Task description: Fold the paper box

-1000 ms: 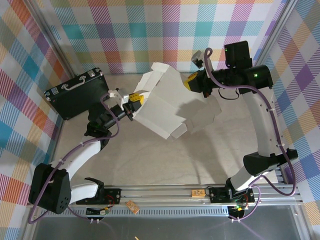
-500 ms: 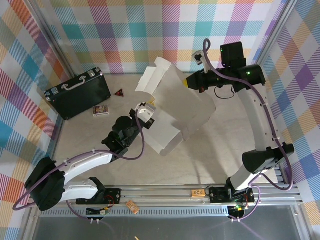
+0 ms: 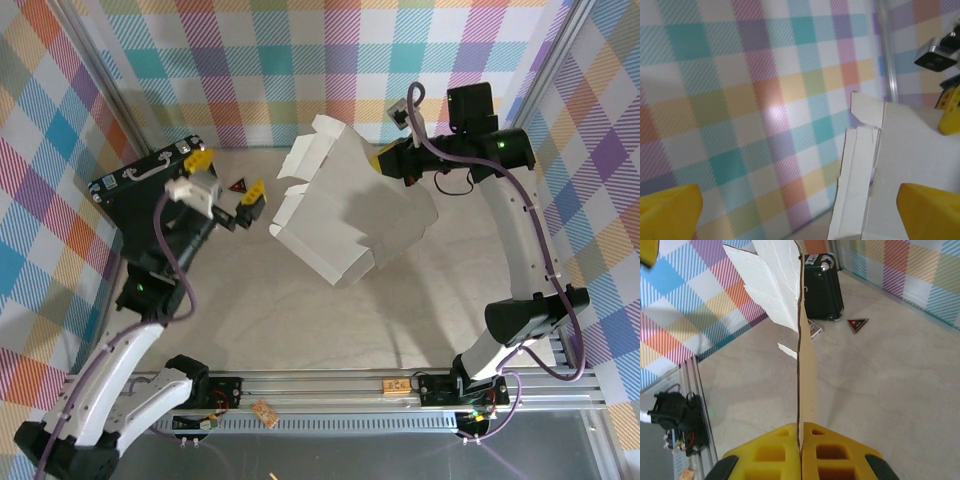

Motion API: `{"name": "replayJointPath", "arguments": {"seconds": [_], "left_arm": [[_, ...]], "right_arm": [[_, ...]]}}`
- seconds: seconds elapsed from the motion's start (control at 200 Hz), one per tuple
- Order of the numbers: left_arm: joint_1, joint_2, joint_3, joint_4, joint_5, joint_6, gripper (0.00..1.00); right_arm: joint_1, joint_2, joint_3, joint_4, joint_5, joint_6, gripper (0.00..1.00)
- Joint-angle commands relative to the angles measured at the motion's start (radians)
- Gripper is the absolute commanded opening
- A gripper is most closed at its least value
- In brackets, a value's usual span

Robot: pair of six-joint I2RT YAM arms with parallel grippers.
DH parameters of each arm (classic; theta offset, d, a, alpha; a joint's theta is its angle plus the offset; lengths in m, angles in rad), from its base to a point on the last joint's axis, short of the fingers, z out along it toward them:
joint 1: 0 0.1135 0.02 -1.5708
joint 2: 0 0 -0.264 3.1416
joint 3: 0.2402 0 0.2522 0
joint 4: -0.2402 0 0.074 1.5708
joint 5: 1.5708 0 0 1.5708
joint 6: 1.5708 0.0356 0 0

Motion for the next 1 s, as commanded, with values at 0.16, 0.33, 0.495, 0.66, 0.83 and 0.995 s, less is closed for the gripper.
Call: {"name": "replayJointPath", "arguments": {"seconds": [0.16,0.33,0.495,0.66,0.83,0.995], "left_arm": [[0.011,0.327,0.383,-0.460,0.597,-0.014,1.00],[-0.032,0.418,0.470,-0.555,0.506,0.060,0.89],[-0.048,0.490,0.539,-0.591,0.450,0.069,0.46],[-0.054,0.478,0.523,-0.575,0.410,0.041,0.00],[-0.029,0.439,0.491,-0.507,0.333,-0.135,0.00],[0.037,0.374,0.432,-0.426,0.265,-0.357,0.00]], "right_arm": [[0.002,-0.005,0.043,-0.053,-0.097,-0.195,0.00],[0.003,0.010,0.062,-0.062,-0.139,-0.212,0.01],[0.003,0.003,0.052,-0.060,-0.149,-0.213,0.01],[0.003,-0.002,0.044,-0.031,-0.123,-0.173,0.17],[-0.045,-0.085,-0.038,0.137,0.019,0.077,0.81],[-0.327,-0.512,-0.673,0.779,-0.048,0.572,0.99]]}}
